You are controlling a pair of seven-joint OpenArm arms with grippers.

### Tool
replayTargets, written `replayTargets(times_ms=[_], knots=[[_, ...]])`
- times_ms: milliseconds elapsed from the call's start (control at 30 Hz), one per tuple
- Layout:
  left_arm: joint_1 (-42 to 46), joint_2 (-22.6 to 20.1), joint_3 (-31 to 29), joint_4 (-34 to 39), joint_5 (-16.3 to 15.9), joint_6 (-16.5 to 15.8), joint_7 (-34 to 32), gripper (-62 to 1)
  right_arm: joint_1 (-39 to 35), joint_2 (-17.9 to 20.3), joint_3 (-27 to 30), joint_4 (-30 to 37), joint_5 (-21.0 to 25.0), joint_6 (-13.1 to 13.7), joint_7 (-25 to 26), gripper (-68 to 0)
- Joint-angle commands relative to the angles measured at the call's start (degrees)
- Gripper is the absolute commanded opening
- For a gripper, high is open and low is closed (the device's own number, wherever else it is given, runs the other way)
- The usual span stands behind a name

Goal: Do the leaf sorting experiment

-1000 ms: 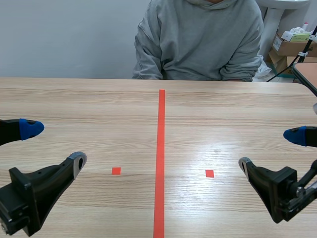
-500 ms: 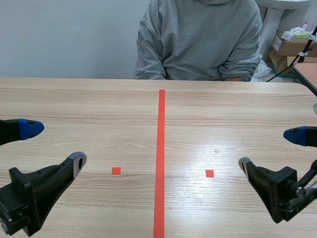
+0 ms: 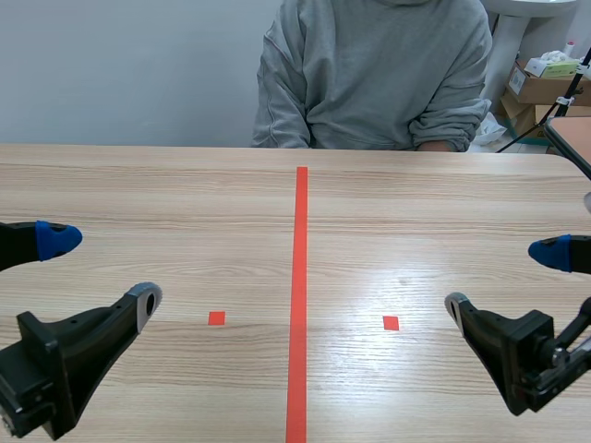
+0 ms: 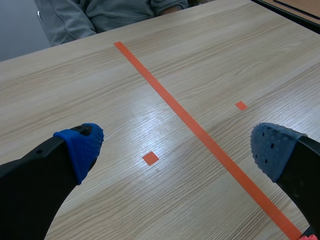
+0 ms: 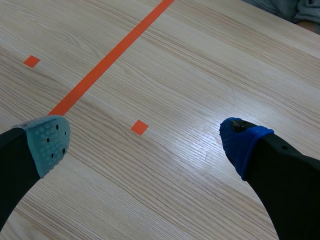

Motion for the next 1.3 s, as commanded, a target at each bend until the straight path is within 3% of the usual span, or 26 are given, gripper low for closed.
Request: replayTargets(times_ms=[0, 1267], knots=[[-0.04, 0.13, 0.15, 0.94, -0.37, -0.07, -0.83, 1.4, 0.20, 0.59, 0.68, -0.04, 0.39, 0.02, 0.85, -5.6], [-1.92, 0.13, 0.15, 0.94, -0.37, -0.07, 0.90, 1.4, 0.20, 0.59, 0.68, -0.04, 0.39, 0.04, 0.87, -5.6]])
